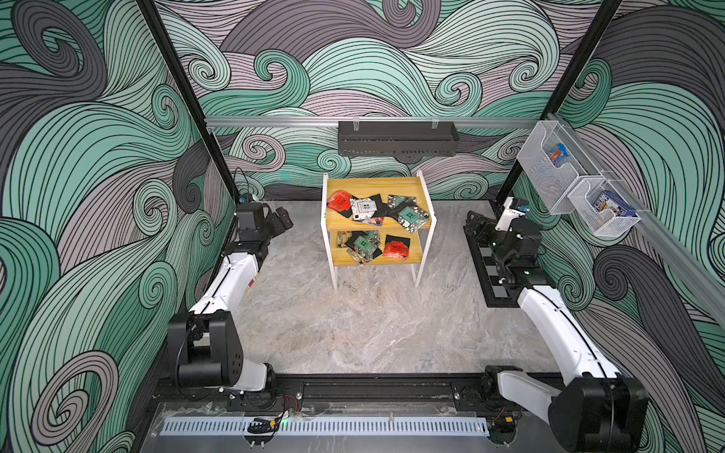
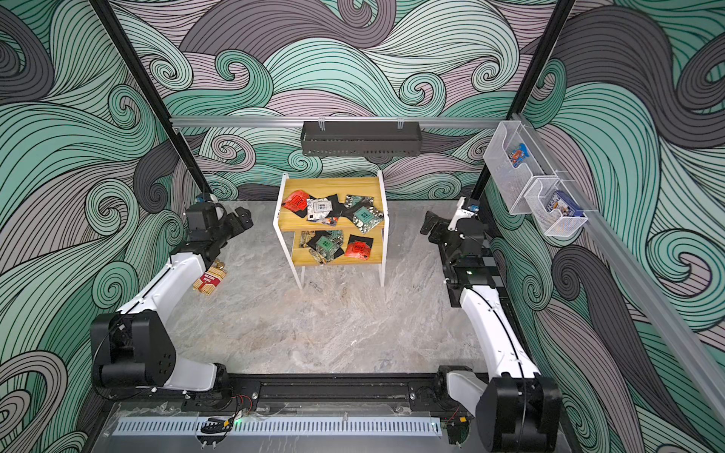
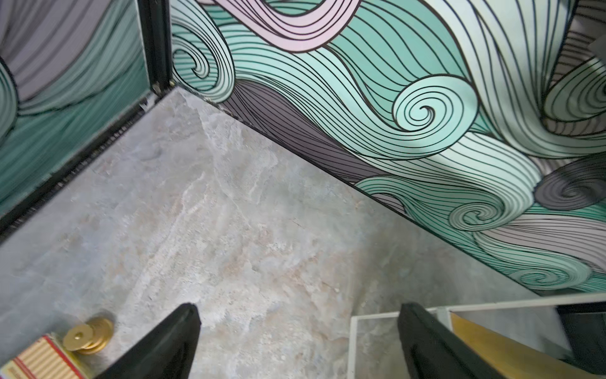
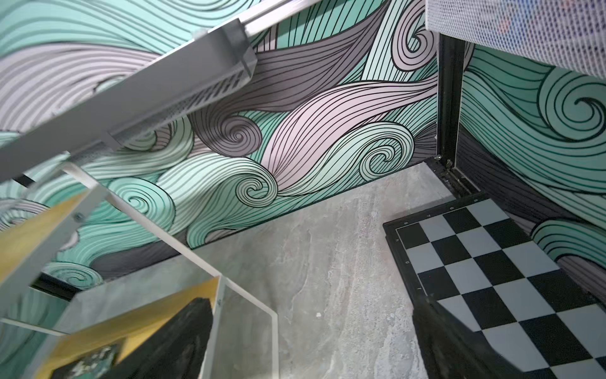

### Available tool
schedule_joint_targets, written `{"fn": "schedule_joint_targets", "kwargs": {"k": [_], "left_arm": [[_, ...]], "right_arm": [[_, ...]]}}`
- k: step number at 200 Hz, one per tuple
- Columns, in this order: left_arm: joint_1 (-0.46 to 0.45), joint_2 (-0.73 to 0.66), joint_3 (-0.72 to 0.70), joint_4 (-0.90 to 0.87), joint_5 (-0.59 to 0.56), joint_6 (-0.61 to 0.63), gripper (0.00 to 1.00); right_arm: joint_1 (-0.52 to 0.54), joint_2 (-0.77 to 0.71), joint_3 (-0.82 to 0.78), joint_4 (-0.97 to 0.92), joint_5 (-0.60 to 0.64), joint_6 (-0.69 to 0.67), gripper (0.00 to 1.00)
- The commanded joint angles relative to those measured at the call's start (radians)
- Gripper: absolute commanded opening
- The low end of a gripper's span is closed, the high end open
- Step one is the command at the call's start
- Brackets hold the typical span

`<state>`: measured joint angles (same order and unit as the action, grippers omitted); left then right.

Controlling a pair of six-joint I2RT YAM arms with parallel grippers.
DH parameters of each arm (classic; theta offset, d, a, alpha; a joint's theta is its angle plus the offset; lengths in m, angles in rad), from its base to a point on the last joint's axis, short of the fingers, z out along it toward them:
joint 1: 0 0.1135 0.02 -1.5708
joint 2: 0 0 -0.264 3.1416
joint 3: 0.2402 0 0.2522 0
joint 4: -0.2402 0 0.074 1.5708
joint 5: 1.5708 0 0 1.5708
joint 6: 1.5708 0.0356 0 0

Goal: Remove the tea bags from the shelf
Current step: Pick up the tea bag from the shelf.

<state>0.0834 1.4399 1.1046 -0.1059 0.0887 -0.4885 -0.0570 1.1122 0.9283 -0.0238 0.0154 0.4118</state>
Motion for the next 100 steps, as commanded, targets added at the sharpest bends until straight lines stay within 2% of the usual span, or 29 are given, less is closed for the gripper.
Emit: {"fn": "schedule_joint_targets", "kwargs": {"k": [1,18,42,68,100], "left_arm": [[0.007,-0.009,0.097,-0.167,0.23,-0.082,0.88],[0.005,-0.043,0.158,-0.241,0.295,-0.108,0.83],[-0.013,-0.087,0.23,-0.36,0.306,-0.127,0.8],[-0.043,-0.124,0.32,-0.493,0.311,-0.096,0.78],[-0.076,-0.149,0.403,-0.547,0.37,-0.099,0.72]], "right_arm": [[-0.025,0.018,0.108,-0.21,-0.201,0.1,0.97],[-0.021,0.03,0.191,-0.294,-0.254,0.102,0.9],[0.006,0.045,0.309,-0.427,-0.282,0.088,0.82],[0.078,0.073,0.469,-0.596,-0.275,0.004,0.77],[0.178,0.119,0.628,-0.747,-0.28,-0.105,0.72]]}}
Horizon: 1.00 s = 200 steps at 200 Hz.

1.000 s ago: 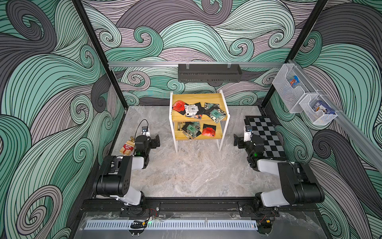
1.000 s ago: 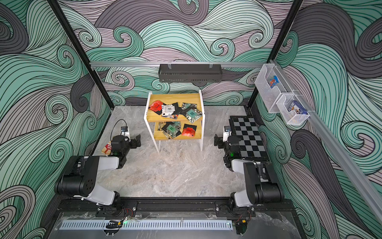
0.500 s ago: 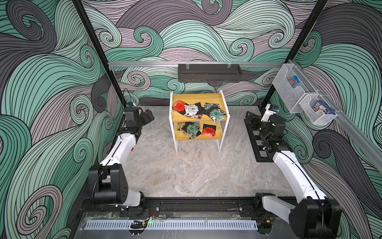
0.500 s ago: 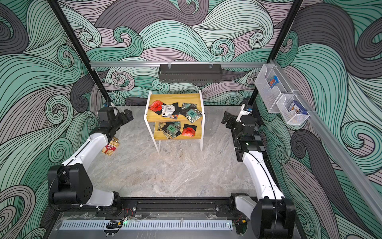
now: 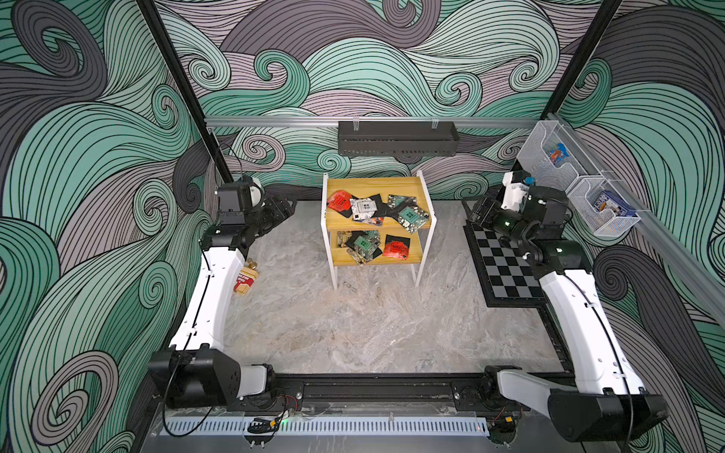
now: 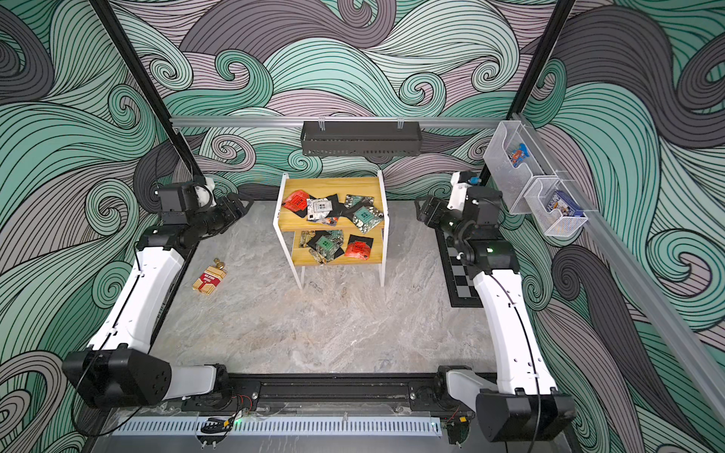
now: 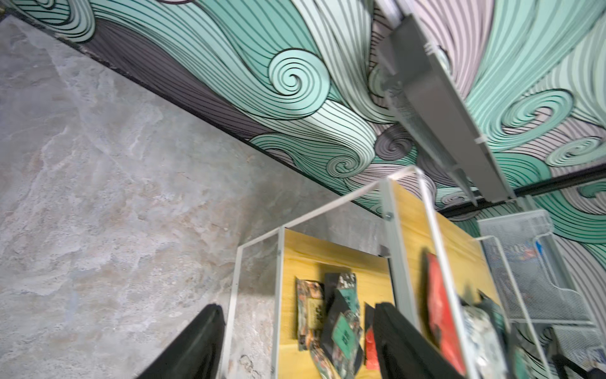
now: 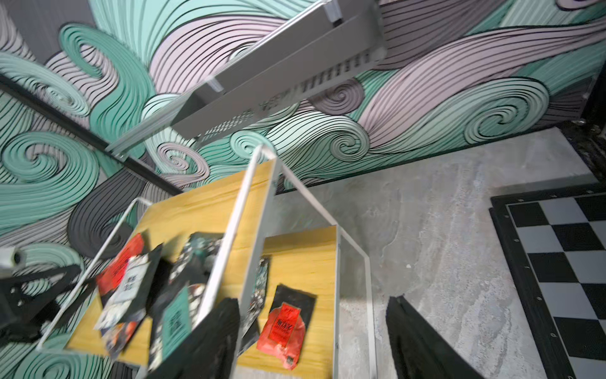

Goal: Remove the tea bags from the shelf
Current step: Pick up the tea bag from the shelf.

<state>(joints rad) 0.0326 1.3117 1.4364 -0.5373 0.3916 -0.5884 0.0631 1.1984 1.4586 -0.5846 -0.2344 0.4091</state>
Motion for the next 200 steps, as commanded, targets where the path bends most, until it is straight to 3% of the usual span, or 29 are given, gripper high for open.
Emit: {"fn": "schedule_joint_targets", "kwargs": {"k": [1,62,128,200], "left_arm": [[-0.027,-0.02,0.073,-0.117,0.068,0.001,0.72],[-0.113,-0.015,0.185,-0.156,0.146,0.001,0.66],[-0.19,-0.025,0.17,-0.156,0.16,-0.016,0.6],[-0.211,-0.017,0.162,-0.148,0.164,-0.007,0.44]], "right_arm": [[0.063,0.036,0.104,-0.192,-0.03,-0.106,0.72],[0.305,0.137,0.358,-0.41,0.063,-0.34,0.71],[0.567,0.221,0.412,-0.466,0.325,-0.528,0.73],[0.658,0.342,0.448,-0.456,0.562,-0.612,0.64]]}}
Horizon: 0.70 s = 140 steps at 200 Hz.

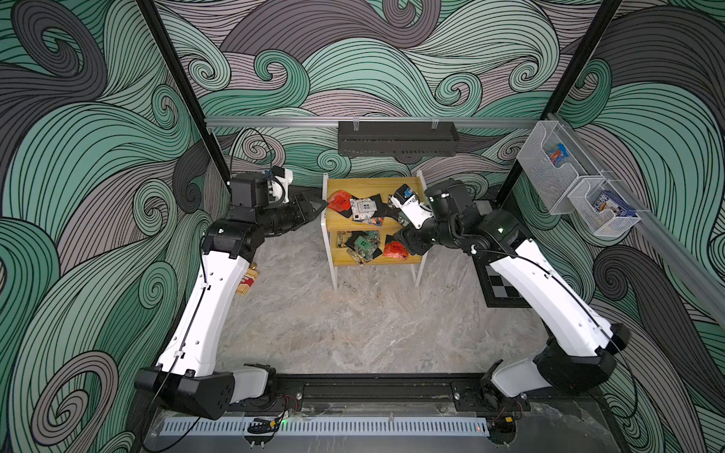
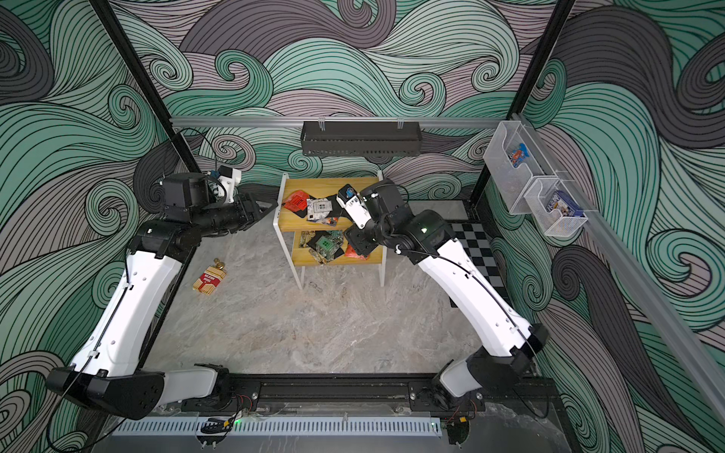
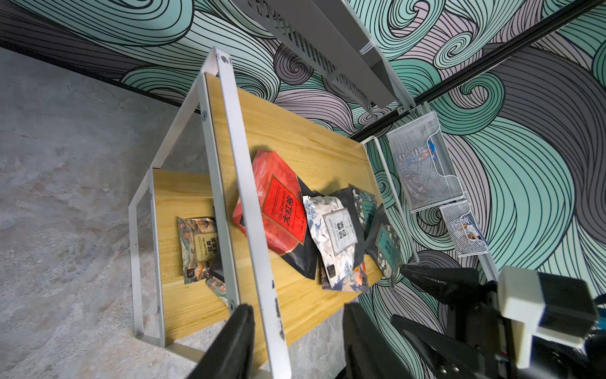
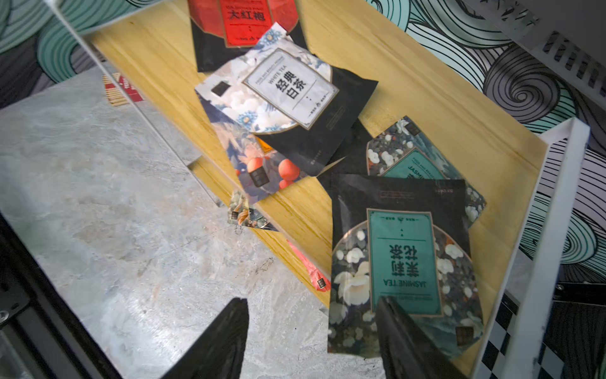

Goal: Remove the tea bags from the shelf
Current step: Pick up the tea bag from the shelf.

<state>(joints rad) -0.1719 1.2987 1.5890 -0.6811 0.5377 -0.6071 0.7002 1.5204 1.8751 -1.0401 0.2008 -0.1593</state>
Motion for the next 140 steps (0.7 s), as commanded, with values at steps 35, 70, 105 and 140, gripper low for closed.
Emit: {"fn": "schedule_joint_targets", "kwargs": {"k": [35,70,105,140], "left_arm": [[-0.007,0.0,0.0,0.002,0.019,0.009,0.4],[-0.009,-0.001,-0.005,0.003,0.019,0.009,0.4],[-0.009,0.002,-0.004,0.005,0.018,0.004,0.4],[-0.009,0.002,-0.005,0.005,0.016,0.003,0.4]], "right_arm": [[0.04,0.04,0.008,0.031,0.206,-0.076,0.6],[0.05,0.04,-0.034,0.069,0.246,-0.103,0.54],[0.05,0.029,-0.076,0.097,0.244,-0.116,0.47],[0.05,0.016,-0.1,0.108,0.23,-0.12,0.38]]}}
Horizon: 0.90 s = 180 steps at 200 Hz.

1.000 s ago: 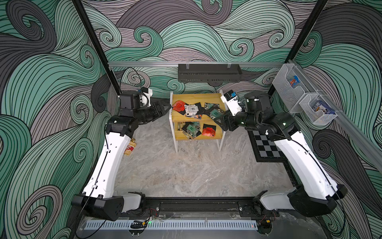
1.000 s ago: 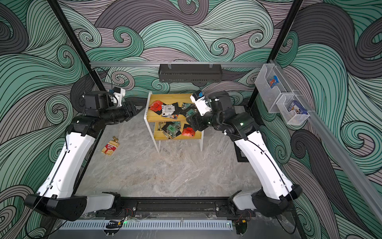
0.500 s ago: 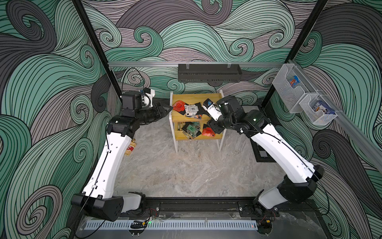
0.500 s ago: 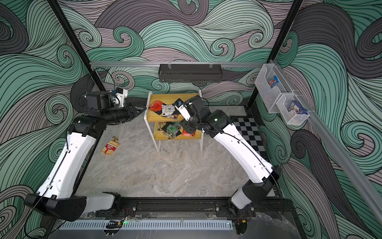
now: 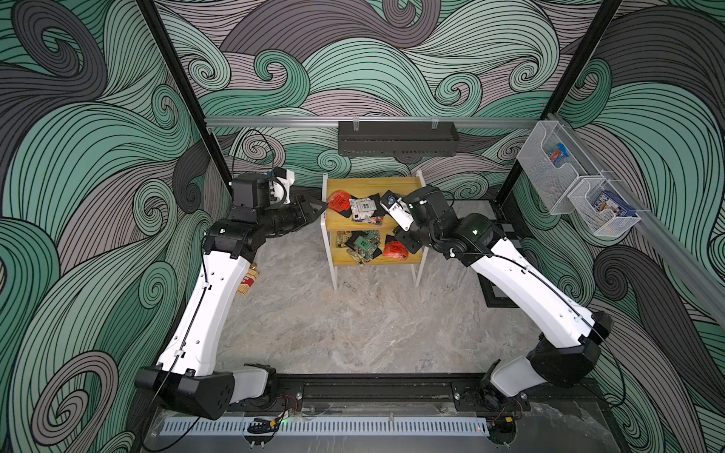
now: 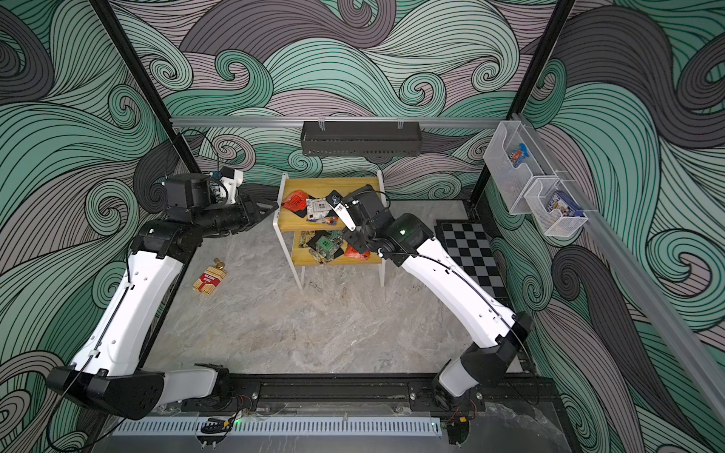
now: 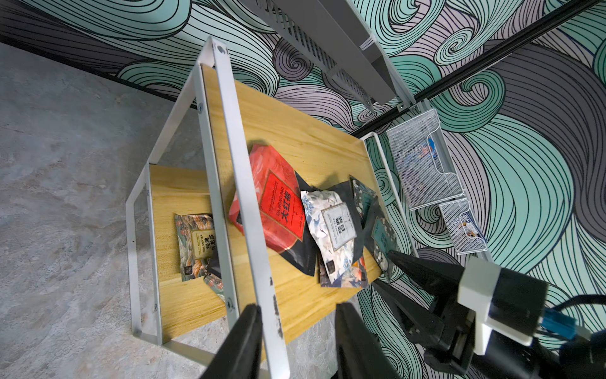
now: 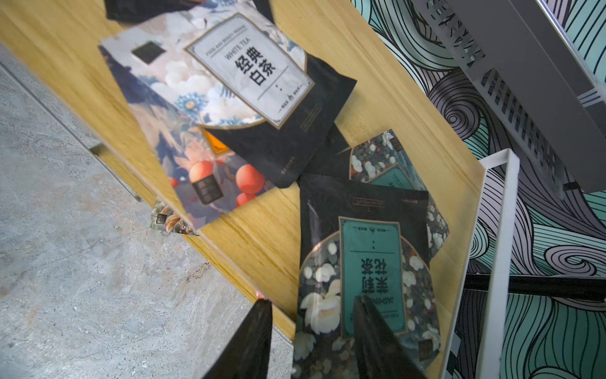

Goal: Remove the tea bags from the shelf
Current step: Pick up the tea bag from the shelf.

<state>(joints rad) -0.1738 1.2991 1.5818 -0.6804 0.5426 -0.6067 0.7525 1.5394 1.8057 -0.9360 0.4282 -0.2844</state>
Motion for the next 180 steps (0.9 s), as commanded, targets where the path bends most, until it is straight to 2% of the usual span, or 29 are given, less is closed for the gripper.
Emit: {"fn": "schedule_joint_targets", "kwargs": {"k": [1,43,180], "left_arm": [[-0.007,0.001,0.002,0.003,0.011,0.002,0.4],[-0.007,0.002,0.004,0.003,0.01,0.002,0.4],[-0.007,-0.001,0.01,-0.001,0.008,0.002,0.4]], "right_arm": [[-0.002,-0.003,-0.03,0.005,0.002,0.004,0.37],[-0.002,-0.013,-0.031,0.004,-0.009,0.001,0.26],[-0.017,-0.008,0.017,0.005,0.029,0.007,0.08]]}}
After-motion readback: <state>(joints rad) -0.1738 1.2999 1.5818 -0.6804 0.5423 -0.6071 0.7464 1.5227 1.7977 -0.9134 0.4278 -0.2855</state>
